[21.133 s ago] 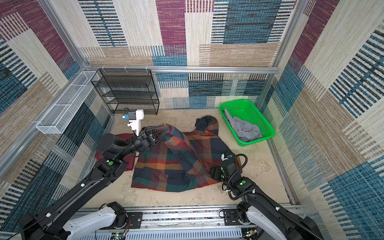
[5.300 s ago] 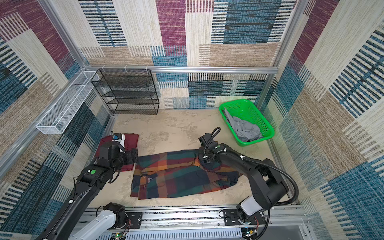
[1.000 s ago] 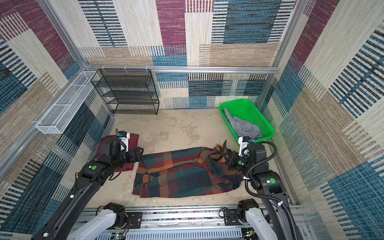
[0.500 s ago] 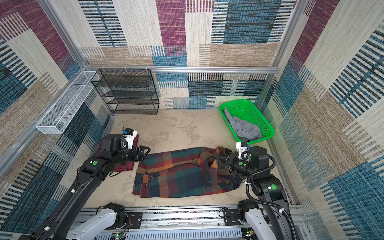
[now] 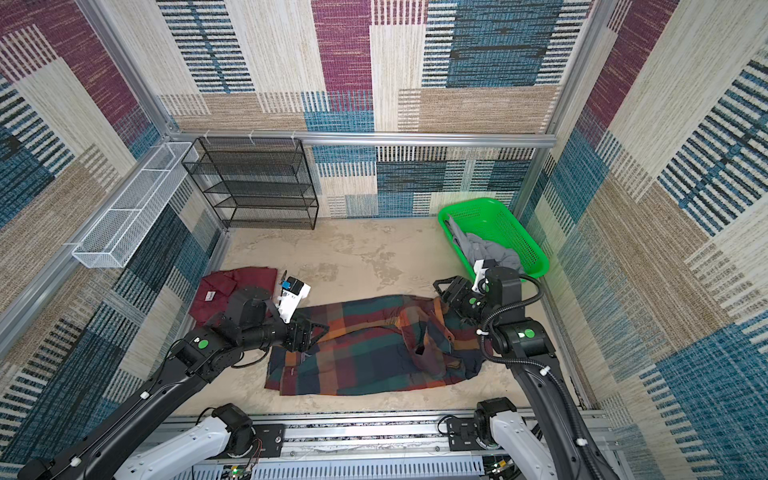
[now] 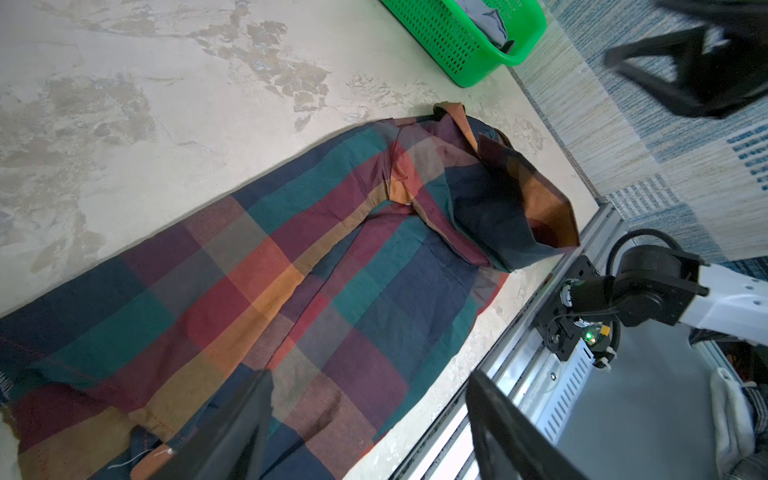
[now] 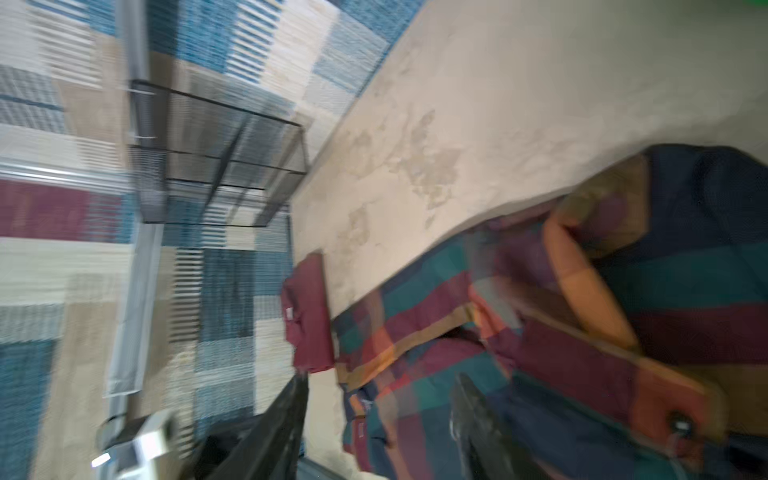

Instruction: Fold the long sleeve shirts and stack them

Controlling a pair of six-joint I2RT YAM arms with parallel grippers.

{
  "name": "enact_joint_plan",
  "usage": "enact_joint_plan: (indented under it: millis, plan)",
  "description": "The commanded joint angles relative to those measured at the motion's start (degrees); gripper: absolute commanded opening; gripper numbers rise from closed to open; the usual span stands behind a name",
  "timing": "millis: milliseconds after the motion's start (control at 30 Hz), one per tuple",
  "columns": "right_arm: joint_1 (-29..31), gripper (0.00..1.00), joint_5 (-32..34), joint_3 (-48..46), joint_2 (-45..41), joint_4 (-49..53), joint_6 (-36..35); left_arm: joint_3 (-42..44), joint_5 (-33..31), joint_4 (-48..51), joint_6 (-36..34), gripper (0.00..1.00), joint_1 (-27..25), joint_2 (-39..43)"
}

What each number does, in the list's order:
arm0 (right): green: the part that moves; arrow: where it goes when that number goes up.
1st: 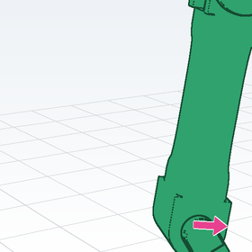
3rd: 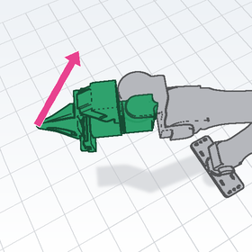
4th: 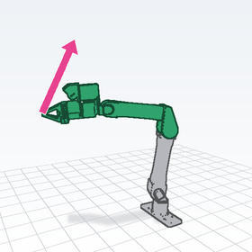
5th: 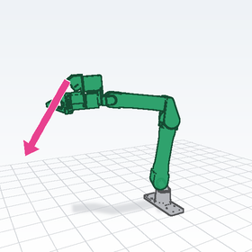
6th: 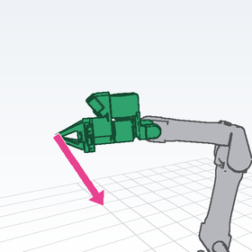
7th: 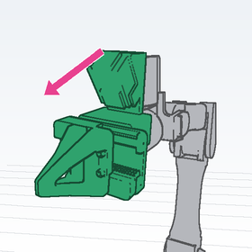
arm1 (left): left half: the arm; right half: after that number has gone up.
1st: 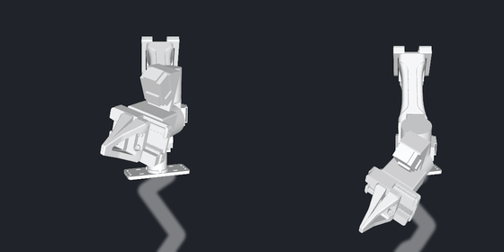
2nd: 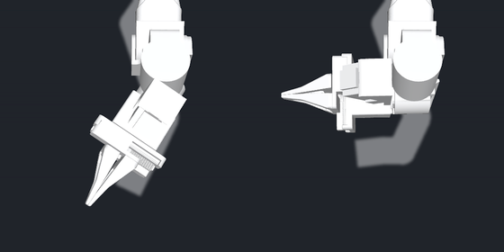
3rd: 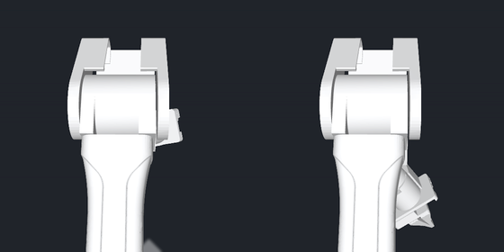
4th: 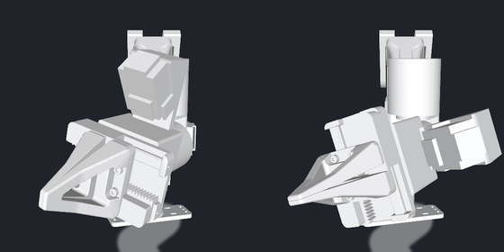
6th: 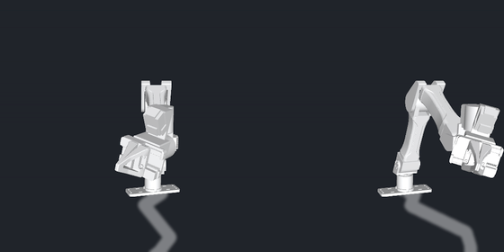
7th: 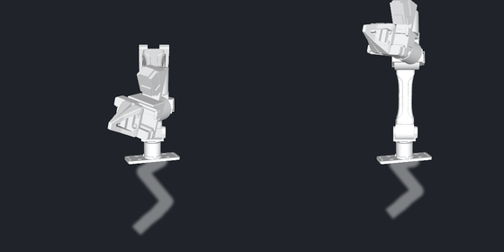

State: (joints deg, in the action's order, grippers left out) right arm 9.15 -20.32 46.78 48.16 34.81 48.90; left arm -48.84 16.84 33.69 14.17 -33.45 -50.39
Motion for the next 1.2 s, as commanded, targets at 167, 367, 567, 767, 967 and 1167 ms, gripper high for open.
enact_joint_plan:
  millis: [167,367,567,767,967,1167]
  plan:
    - [0.9,0.56,5.5,-16.5,-6.6,1.2,-6.6,-0.8,-2.1,1.5,-3.2,0.76,-0.2,0.8]
    - [2.0,0.54,7.3,-22.1,-8.7,0.4,-6.3,-0.6,-3.5,2.9,-4.5,0.76,-0.2,-0.3]
    - [3.0,0.50,5.6,-26.6,-6.6,-5.0,-5.5,-0.8,-3.2,2.9,-4.4,0.76,-0.2,-0.8]
    - [4.1,0.35,0.6,-30.2,-9.2,-11.9,-1.9,-0.7,-2.8,2.7,-4.4,0.76,-0.2,-1.1]
    - [4.7,0.11,-0.4,-28.1,-11.3,-11.8,-2.1,-0.8,-2.5,2.9,-4.6,0.76,-0.2,-1.2]
    - [4.9,0.00,-3.9,-24.0,-14.7,-11.0,-2.6,-0.8,-1.0,1.8,-3.7,0.75,-0.2,-1.2]
